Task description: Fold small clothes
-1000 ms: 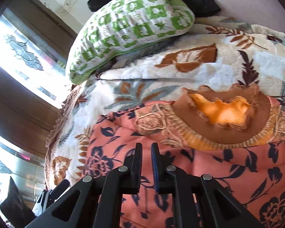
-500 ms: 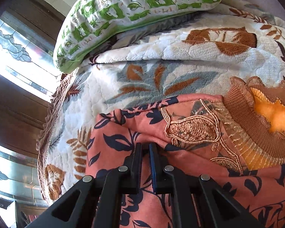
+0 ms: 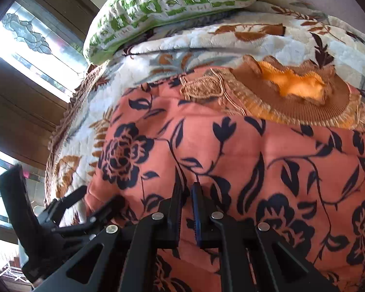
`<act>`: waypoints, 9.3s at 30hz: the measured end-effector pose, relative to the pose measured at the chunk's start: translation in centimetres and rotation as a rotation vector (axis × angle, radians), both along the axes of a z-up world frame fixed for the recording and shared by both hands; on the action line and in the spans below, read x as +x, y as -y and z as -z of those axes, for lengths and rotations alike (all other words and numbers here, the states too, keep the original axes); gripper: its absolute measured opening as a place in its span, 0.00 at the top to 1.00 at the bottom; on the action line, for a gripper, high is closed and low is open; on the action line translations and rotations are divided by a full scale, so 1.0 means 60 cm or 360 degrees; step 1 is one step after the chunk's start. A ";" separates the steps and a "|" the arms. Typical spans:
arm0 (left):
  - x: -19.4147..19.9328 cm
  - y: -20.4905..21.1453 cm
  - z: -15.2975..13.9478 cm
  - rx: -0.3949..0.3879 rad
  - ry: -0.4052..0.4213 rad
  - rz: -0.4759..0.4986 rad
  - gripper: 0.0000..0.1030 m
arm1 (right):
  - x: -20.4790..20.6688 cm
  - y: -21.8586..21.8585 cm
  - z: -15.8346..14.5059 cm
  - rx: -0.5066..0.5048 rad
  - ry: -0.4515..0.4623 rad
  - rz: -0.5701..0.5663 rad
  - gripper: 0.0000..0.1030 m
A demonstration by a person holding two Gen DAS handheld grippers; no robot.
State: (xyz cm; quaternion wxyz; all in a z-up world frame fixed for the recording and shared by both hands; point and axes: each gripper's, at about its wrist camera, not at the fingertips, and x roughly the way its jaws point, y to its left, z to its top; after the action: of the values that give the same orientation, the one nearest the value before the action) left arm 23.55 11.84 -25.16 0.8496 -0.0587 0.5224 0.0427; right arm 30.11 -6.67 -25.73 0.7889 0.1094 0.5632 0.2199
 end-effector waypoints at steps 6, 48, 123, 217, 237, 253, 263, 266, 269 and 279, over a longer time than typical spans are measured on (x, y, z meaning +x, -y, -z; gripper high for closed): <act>-0.009 -0.001 0.002 0.0006 0.0024 0.0027 0.00 | -0.059 0.052 0.012 0.0058 0.0011 -0.0022 0.89; -0.308 0.001 -0.085 0.0445 0.0455 -0.0038 0.00 | -0.408 0.375 -0.064 0.0239 0.0061 0.0525 0.20; -0.423 -0.069 0.067 -0.0488 -0.0137 -0.0095 0.66 | -0.484 0.402 -0.033 0.0173 -0.0091 0.0522 0.20; 0.225 -0.086 -0.012 -0.0659 0.0324 -0.0372 0.86 | 0.065 0.585 0.092 0.1006 0.0089 0.1387 0.92; 0.051 -0.014 -0.123 -0.0265 0.0350 -0.0375 0.25 | 0.009 0.344 -0.082 0.0297 0.0201 0.0391 0.60; 0.057 -0.033 -0.024 -0.0219 0.0087 -0.0337 0.25 | 0.216 0.139 -0.012 -0.0181 0.0173 0.0472 0.60; 0.053 -0.031 -0.037 -0.0153 0.0138 -0.0329 0.25 | 0.158 0.216 -0.085 -0.0149 0.0319 0.0570 0.60; 0.049 -0.021 -0.036 -0.0131 0.0128 -0.0298 0.25 | 0.093 0.263 -0.091 -0.0251 0.0325 0.0605 0.60; 0.045 -0.023 -0.030 -0.0097 0.0126 -0.0292 0.24 | 0.042 0.307 -0.069 -0.0366 0.0229 0.0633 0.60; 0.038 -0.050 -0.033 -0.0159 0.0111 -0.0317 0.23 | 0.048 0.222 -0.061 -0.0362 0.0079 0.0437 0.58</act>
State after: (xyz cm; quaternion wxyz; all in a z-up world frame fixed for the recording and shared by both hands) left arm 25.84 14.83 -23.18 0.8549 -0.1539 0.4855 0.0988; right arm 32.96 -19.98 -22.10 0.8326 0.0899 0.5445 0.0478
